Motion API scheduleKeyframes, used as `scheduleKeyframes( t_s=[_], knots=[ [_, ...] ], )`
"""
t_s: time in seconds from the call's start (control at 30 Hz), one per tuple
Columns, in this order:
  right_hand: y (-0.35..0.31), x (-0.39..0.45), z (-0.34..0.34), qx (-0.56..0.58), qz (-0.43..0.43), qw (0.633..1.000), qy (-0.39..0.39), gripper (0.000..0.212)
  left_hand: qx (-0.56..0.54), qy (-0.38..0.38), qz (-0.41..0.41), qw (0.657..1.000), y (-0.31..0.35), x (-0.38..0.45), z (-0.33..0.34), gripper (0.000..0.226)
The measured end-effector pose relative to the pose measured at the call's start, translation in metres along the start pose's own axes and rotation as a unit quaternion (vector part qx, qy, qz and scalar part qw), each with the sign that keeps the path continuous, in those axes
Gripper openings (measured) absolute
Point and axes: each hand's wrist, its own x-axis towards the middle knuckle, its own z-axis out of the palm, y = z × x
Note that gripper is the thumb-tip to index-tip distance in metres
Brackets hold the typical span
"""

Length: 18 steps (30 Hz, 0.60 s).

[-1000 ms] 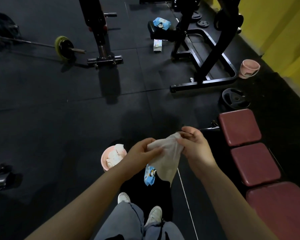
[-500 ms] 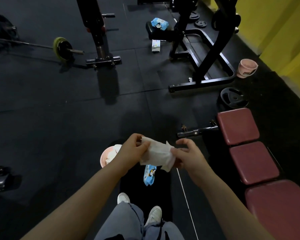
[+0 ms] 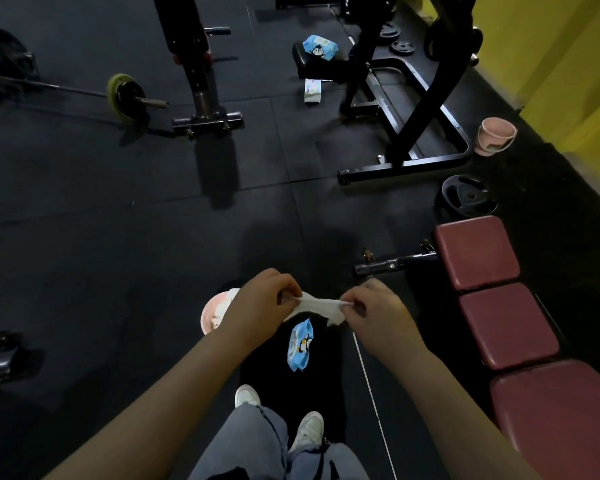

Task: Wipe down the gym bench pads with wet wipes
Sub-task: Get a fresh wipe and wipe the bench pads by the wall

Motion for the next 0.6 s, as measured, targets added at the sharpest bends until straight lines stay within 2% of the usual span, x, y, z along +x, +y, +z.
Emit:
scheduleKeyframes(
  t_s=[0.03,0.1,0.17,0.27,0.33,0.4,0.57,0.6],
  knots=[
    [0.0,0.0,-0.001,-0.029,-0.011,1.0,-0.003,0.001,0.021,0.006,0.013,1.0,-0.001,0.001,-0.001,0.01],
    [-0.001,0.0,0.0,-0.04,0.013,0.999,-0.009,0.012,0.041,0.006,0.024,0.999,-0.002,0.002,-0.001,0.007],
    [-0.004,0.001,0.005,-0.016,0.097,0.995,-0.001,0.021,0.03,0.005,0.003,1.0,0.003,0.003,0.002,0.011],
    [-0.016,0.002,0.018,0.095,0.213,0.972,-0.031,0.015,0.03,0.029,0.001,0.999,0.016,0.003,0.012,0.013],
    [-0.024,0.003,0.024,0.238,0.27,0.931,-0.054,0.01,0.019,0.036,0.021,0.999,0.021,0.003,0.019,0.014],
    [-0.029,0.004,0.028,0.377,0.307,0.872,-0.052,0.011,-0.013,0.03,0.028,0.999,0.024,0.004,0.022,0.019],
    [-0.024,0.006,0.03,0.597,0.316,0.736,-0.046,0.03,-0.064,-0.029,0.08,0.994,0.022,0.009,0.021,0.025],
    [-0.023,0.007,0.029,0.617,0.315,0.721,-0.039,0.035,-0.073,-0.04,0.089,0.993,0.021,0.012,0.02,0.026]
  ],
)
